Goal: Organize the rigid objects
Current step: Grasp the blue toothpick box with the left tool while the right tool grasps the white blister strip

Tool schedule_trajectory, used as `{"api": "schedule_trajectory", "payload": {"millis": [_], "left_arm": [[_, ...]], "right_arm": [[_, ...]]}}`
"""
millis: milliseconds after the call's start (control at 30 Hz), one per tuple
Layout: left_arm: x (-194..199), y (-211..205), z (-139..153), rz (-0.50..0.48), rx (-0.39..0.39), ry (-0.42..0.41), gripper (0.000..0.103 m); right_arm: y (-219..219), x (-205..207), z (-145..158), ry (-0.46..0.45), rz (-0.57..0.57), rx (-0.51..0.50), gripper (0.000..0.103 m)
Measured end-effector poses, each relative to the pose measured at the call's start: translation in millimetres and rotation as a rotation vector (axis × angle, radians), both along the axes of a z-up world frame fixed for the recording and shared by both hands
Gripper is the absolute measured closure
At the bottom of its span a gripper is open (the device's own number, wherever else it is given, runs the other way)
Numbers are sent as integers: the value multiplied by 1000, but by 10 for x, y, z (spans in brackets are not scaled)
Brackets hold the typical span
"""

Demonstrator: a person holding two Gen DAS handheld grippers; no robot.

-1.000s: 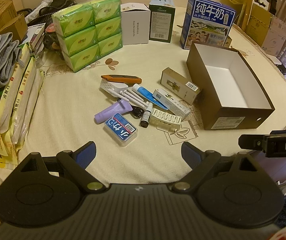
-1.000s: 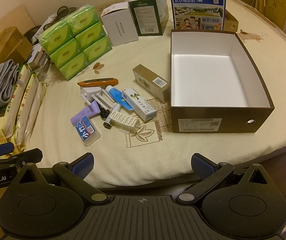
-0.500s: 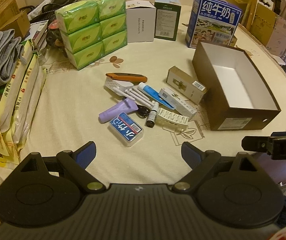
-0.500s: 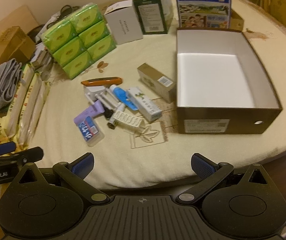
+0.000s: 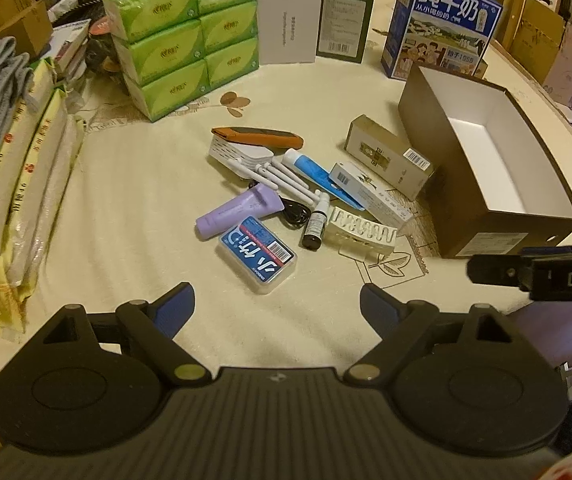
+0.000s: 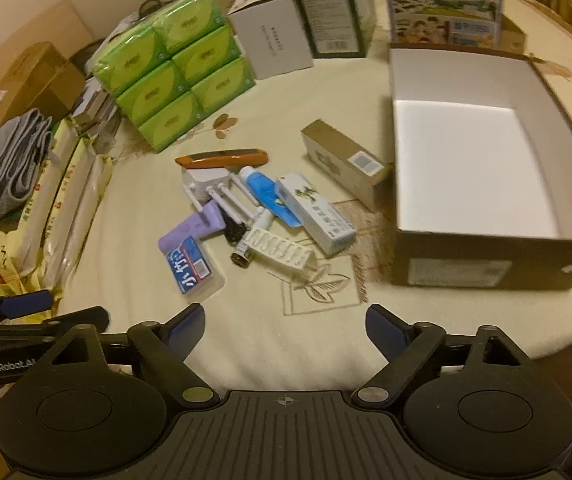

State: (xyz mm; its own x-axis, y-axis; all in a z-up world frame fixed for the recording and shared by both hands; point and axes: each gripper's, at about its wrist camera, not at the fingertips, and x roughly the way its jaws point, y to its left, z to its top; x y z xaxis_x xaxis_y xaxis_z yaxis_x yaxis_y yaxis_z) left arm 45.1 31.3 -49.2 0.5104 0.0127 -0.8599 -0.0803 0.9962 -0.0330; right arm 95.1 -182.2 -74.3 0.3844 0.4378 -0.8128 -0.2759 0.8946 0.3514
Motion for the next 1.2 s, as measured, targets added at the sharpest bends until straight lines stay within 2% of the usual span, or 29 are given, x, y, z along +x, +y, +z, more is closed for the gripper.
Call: {"api": "schedule_trajectory", "payload": {"millis": [200, 333, 433, 933, 1200], "left_arm": [[211, 58, -235, 12, -19, 29, 18], [344, 98, -383, 26, -36, 40, 18], [455, 94, -516, 29, -33, 46, 18], [948, 177, -1161, 115, -42, 118, 19], [1059, 232, -1375, 149, -24, 150, 22]], "right_arm": [[204, 222, -218, -20, 94, -28, 33], [276, 398, -389, -34, 136, -31, 46], [334, 541, -512, -36, 159, -34, 51], [678, 981, -1059, -58, 316, -153, 51], [783, 1051, -1245, -31, 312, -154, 52]]}}
